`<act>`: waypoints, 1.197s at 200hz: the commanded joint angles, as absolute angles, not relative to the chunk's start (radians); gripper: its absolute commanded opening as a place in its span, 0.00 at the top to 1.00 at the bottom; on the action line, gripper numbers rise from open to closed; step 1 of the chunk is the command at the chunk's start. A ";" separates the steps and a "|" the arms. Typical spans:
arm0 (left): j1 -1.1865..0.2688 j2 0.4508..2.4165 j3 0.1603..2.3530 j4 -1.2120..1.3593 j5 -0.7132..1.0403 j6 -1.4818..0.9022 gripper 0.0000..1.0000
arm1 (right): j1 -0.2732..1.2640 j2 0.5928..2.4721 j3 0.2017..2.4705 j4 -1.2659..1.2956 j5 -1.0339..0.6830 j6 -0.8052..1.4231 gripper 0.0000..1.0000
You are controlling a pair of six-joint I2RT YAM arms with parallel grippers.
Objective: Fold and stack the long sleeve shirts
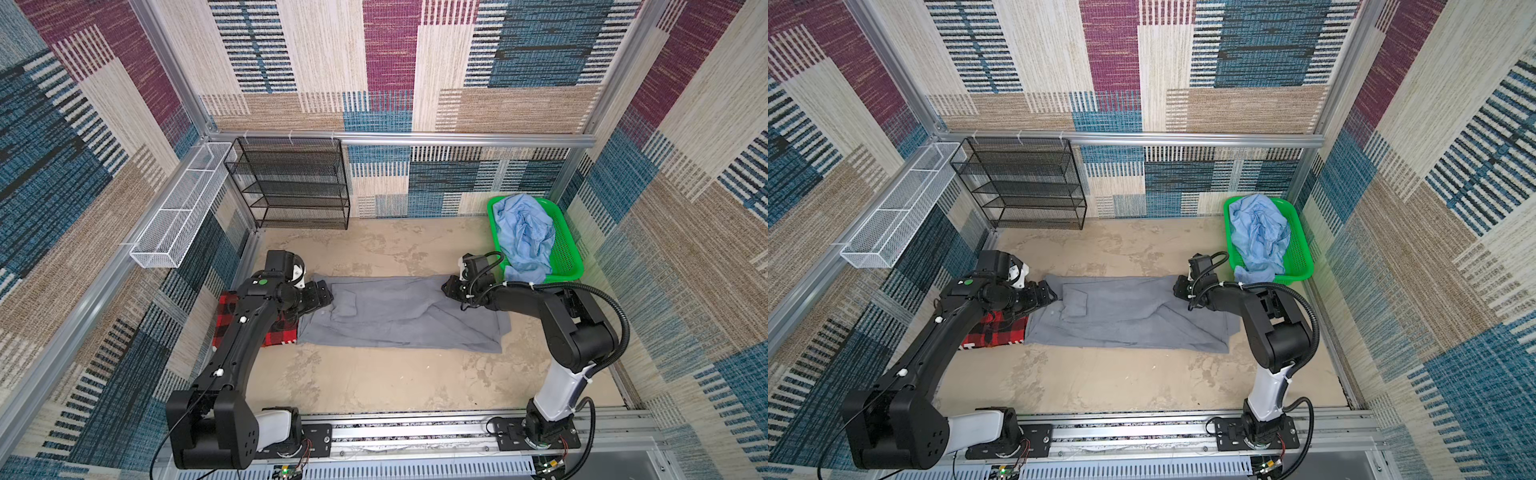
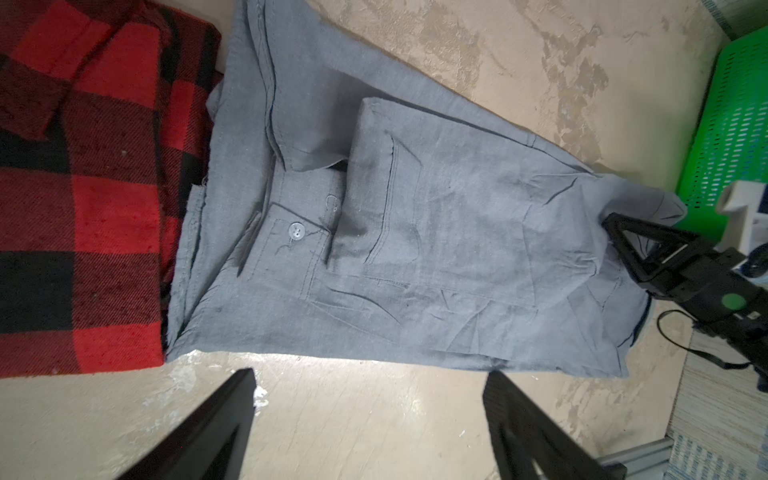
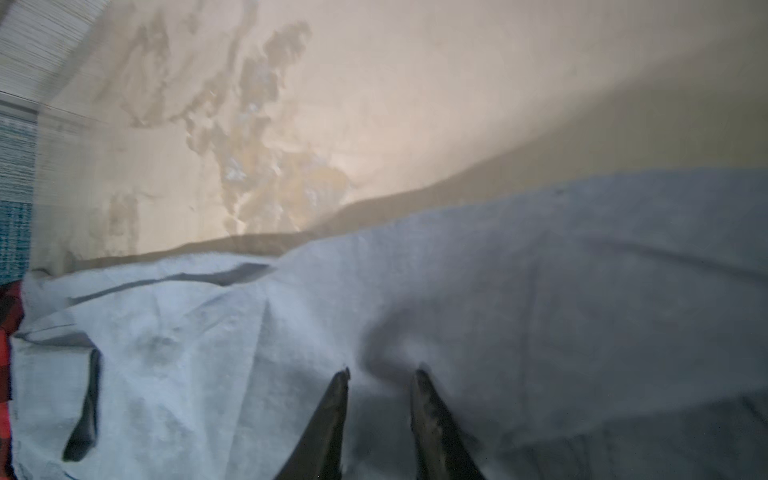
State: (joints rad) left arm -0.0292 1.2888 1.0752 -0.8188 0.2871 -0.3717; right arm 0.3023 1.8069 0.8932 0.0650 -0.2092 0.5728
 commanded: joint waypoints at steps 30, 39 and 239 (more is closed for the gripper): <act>-0.030 1.286 1.074 -0.816 0.300 -0.348 0.11 | 0.304 1.692 0.704 0.160 -0.163 0.611 0.76; -0.029 1.286 1.074 -0.815 0.306 -0.348 0.10 | 0.302 1.682 0.706 0.152 -0.170 0.597 0.75; -0.019 1.057 1.036 -0.851 -0.021 -0.389 0.01 | 0.806 2.154 1.401 0.140 -0.373 0.905 0.43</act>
